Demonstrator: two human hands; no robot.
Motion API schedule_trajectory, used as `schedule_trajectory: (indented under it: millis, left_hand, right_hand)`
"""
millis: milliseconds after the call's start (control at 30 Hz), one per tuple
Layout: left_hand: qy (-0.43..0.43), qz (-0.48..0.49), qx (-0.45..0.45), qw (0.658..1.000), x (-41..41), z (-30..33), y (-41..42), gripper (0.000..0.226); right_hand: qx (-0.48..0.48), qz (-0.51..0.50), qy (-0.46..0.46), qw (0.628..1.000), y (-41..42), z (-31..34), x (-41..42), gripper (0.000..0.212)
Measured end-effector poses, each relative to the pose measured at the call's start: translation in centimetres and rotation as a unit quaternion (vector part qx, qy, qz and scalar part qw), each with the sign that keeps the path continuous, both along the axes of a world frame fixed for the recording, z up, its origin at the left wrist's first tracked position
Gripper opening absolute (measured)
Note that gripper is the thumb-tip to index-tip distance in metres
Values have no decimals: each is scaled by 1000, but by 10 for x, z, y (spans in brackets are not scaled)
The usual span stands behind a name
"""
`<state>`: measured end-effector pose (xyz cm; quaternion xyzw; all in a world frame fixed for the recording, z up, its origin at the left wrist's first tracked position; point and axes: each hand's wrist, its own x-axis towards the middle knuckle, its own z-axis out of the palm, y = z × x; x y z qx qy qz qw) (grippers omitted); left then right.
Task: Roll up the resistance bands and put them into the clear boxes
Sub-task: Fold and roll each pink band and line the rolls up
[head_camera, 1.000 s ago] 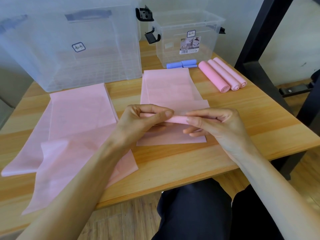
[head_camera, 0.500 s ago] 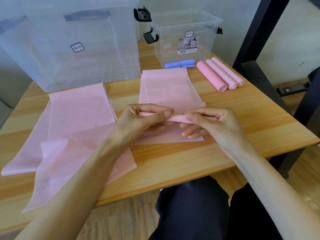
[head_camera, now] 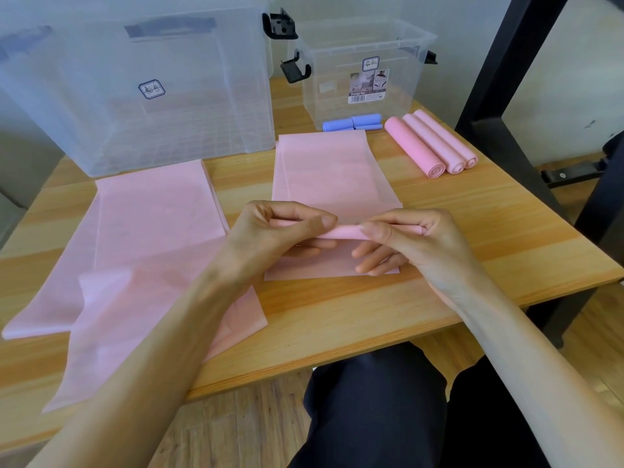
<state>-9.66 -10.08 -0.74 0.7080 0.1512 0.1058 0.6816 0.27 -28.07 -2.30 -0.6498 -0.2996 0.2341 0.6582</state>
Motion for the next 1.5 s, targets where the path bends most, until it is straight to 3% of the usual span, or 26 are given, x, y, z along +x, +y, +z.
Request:
schedule_trajectory:
  millis: [533, 733, 900, 1067, 1267, 1400, 1500]
  left_hand:
    - [2, 14, 26, 1000, 0, -2, 3, 21]
    - [-1, -21, 49, 999, -2, 0, 1, 28]
    - [5, -5, 11, 1000, -1, 1, 2, 25]
    - [12, -32, 26, 999, -1, 1, 1, 26]
    - [-2, -33, 78, 996, -3, 0, 0, 26]
    - [-5, -14, 55, 998, -2, -1, 3, 23]
    - [-8, -38, 72, 997, -3, -2, 4, 26]
  right_hand:
    - [10, -2, 4, 1000, 1, 0, 0, 27]
    - [0, -19, -4, 1000, 0, -1, 0, 17]
    - [8, 2, 2, 1000, 2, 0, 0, 32]
    - [17, -13, -18, 1000, 0, 1, -1, 16]
    - [-4, -25, 0, 1000, 1, 1, -1, 20]
    - [12, -17, -9, 1000, 1, 2, -2, 23]
    - [22, -21, -16, 999, -1, 2, -2, 16]
